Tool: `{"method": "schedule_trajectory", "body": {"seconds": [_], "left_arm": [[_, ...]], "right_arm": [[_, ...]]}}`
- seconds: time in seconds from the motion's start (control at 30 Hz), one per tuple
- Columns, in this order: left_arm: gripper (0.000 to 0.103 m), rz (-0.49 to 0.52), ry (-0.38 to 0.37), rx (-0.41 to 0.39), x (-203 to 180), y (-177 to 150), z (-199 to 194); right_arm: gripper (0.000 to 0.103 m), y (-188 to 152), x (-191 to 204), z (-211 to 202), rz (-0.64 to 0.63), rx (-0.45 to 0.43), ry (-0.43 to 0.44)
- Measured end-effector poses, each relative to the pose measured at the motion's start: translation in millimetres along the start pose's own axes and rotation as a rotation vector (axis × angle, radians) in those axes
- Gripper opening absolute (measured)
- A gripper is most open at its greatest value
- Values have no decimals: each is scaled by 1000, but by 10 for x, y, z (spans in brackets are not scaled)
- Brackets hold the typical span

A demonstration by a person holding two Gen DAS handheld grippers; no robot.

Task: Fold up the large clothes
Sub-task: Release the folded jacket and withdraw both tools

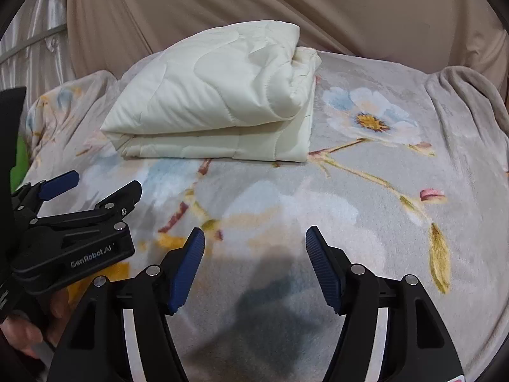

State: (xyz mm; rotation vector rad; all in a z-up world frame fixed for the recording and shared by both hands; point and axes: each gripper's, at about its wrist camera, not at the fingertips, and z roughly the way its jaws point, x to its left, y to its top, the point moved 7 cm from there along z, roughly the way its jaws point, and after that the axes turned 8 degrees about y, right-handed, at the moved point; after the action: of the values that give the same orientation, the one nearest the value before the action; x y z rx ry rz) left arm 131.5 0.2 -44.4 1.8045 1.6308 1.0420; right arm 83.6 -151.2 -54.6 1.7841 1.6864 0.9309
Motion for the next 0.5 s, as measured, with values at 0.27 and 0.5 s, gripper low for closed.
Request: {"method": "schedule_trajectory", "body": {"seconds": [0.27,0.5], "left_arm": [[97,-2,46,6,16,-39,18],[97,13,49,-20,26,-48,10]], "right_arm": [[72,3,50,-28,-38,-24,-38],[72,-25,-30,29,11,-7,-37]]}}
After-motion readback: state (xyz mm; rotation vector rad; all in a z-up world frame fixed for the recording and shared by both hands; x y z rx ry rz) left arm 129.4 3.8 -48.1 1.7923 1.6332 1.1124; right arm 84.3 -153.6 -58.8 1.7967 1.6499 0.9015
